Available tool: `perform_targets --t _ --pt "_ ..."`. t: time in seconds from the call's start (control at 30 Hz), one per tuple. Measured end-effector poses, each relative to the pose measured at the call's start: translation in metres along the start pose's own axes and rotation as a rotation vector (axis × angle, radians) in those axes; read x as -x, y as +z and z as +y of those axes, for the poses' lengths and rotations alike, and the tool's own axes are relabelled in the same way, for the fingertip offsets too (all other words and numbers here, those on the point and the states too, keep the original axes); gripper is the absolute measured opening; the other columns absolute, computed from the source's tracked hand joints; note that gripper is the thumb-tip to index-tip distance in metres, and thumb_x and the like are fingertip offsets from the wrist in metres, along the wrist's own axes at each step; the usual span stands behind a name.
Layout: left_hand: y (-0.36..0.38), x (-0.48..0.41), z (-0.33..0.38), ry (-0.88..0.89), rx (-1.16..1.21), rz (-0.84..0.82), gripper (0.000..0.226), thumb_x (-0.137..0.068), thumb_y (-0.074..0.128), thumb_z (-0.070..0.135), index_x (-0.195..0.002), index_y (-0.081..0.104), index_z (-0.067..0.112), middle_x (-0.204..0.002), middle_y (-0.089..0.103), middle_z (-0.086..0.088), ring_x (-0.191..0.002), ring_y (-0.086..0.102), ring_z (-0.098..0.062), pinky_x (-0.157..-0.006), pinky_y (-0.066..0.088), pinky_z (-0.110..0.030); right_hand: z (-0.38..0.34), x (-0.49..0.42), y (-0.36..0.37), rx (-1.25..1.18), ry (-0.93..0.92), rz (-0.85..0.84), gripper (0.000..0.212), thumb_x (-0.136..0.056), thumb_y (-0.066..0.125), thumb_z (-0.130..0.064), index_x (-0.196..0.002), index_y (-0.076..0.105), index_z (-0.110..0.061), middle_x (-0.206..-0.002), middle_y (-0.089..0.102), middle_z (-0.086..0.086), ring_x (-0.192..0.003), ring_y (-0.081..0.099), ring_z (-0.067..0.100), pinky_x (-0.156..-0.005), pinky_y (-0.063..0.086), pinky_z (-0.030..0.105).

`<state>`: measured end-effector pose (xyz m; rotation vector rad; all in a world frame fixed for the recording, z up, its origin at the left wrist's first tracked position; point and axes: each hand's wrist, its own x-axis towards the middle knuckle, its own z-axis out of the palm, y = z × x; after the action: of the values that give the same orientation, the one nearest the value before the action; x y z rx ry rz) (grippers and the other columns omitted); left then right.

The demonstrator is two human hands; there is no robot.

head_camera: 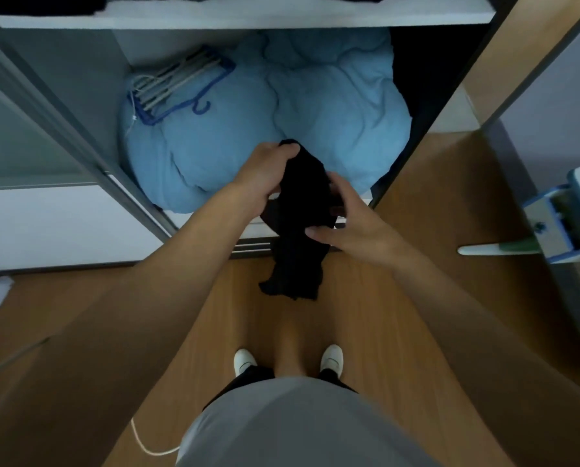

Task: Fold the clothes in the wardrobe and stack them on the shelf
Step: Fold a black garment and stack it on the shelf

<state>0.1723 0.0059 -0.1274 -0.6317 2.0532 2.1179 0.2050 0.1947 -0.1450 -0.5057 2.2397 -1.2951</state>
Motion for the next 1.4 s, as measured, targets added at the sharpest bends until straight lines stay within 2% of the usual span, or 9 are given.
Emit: perform_targets --t 0.1,0.17,0.23,0.37,0.6,0.97,1.1,1.23,1.4 --pt "0.003 0.005 0.011 -0.009 0.054 0.023 0.019 -0.1 0.055 0.023 -0.087 0.065 0.013 -0.078 0.073 0.0 -0.065 0.071 -0.01 -0.058 0.054 -0.022 -0.013 -0.012 0.008 0.053 -0.103 0.157 0.064 -0.09 0.073 -0.015 -0.145 0.042 -0.016 -0.141 0.054 0.001 -0.129 0.051 0.01 -0.112 0.038 0.024" --pt "-0.001 0.009 0.015 0.008 0.093 -0.068 0.022 -0.101 0.053 0.026 -0.088 0.065 0.013 -0.07 0.073 0.004 -0.062 0.071 -0.008 -0.058 0.055 -0.024 -0.019 -0.017 0.005 0.152 -0.122 0.393 0.021 -0.091 0.064 -0.001 -0.108 0.064 -0.013 -0.106 0.068 0.004 -0.099 0.063 0.015 -0.092 0.05 0.031" --pt "-0.007 0.014 0.016 0.059 0.115 -0.217 0.024 -0.1 0.054 0.031 -0.09 0.066 0.014 -0.075 0.073 0.004 -0.069 0.07 -0.009 -0.064 0.054 -0.024 -0.021 -0.021 0.003 0.103 -0.105 0.495 0.024 -0.089 0.058 0.003 -0.075 0.056 -0.016 -0.075 0.061 0.001 -0.073 0.056 0.012 -0.07 0.046 0.029" --pt "-0.01 0.021 0.005 0.144 -0.016 -0.368 0.02 -0.09 0.068 0.026 -0.104 0.067 0.012 -0.094 0.069 -0.006 -0.088 0.067 -0.016 -0.083 0.055 -0.03 -0.031 -0.025 0.01 -0.149 -0.007 0.415 0.036 -0.098 0.054 -0.009 -0.062 0.052 -0.015 -0.063 0.056 0.0 -0.061 0.053 0.008 -0.057 0.039 0.023" --pt "-0.027 0.026 -0.006 0.235 -0.213 -0.206 0.021 -0.101 0.056 0.02 -0.084 0.068 0.014 -0.071 0.067 0.01 -0.069 0.061 -0.004 -0.066 0.048 -0.017 -0.033 -0.018 0.002 -0.184 0.035 0.135 0.026 -0.102 0.051 -0.01 -0.078 0.059 -0.009 -0.074 0.06 0.008 -0.067 0.057 0.014 -0.064 0.045 0.026" --pt "-0.04 0.036 -0.01 -0.027 -0.316 -0.44 0.02 -0.083 0.077 0.036 -0.09 0.075 0.017 -0.084 0.078 0.004 -0.078 0.073 -0.007 -0.062 0.053 -0.013 -0.039 -0.041 -0.035 -0.032 -0.016 0.45 0.032 -0.093 0.064 -0.016 -0.076 0.059 0.011 -0.069 0.054 0.018 -0.061 0.049 0.016 -0.055 0.039 0.03" --pt "-0.009 0.032 0.0 -0.044 -0.135 -0.25 0.019 -0.099 0.06 0.026 -0.098 0.069 0.009 -0.085 0.074 -0.006 -0.076 0.072 -0.021 -0.065 0.057 -0.03 -0.032 -0.052 -0.029 0.12 0.035 0.397 0.026 -0.094 0.065 -0.022 -0.118 0.066 -0.01 -0.1 0.066 0.005 -0.092 0.061 0.011 -0.083 0.048 0.021" --pt "0.004 0.033 0.007 -0.13 0.183 -0.099 0.028 -0.103 0.051 0.027 -0.113 0.062 0.003 -0.092 0.071 -0.014 -0.072 0.071 -0.025 -0.059 0.058 -0.031 -0.012 -0.017 -0.023 0.019 -0.082 0.579 0.01 -0.094 0.059 -0.009 -0.1 0.065 -0.015 -0.092 0.065 -0.005 -0.089 0.062 0.01 -0.083 0.051 0.02" --pt "0.016 0.039 0.015 -0.154 0.355 -0.163 0.036 -0.106 0.044 0.027 -0.122 0.059 -0.002 -0.099 0.072 -0.018 -0.081 0.074 -0.023 -0.061 0.058 -0.026 0.007 0.001 0.019 0.008 0.122 0.224 0.037 -0.089 0.071 -0.036 -0.118 0.058 -0.015 -0.111 0.064 -0.004 -0.103 0.062 0.009 -0.088 0.051 0.025"
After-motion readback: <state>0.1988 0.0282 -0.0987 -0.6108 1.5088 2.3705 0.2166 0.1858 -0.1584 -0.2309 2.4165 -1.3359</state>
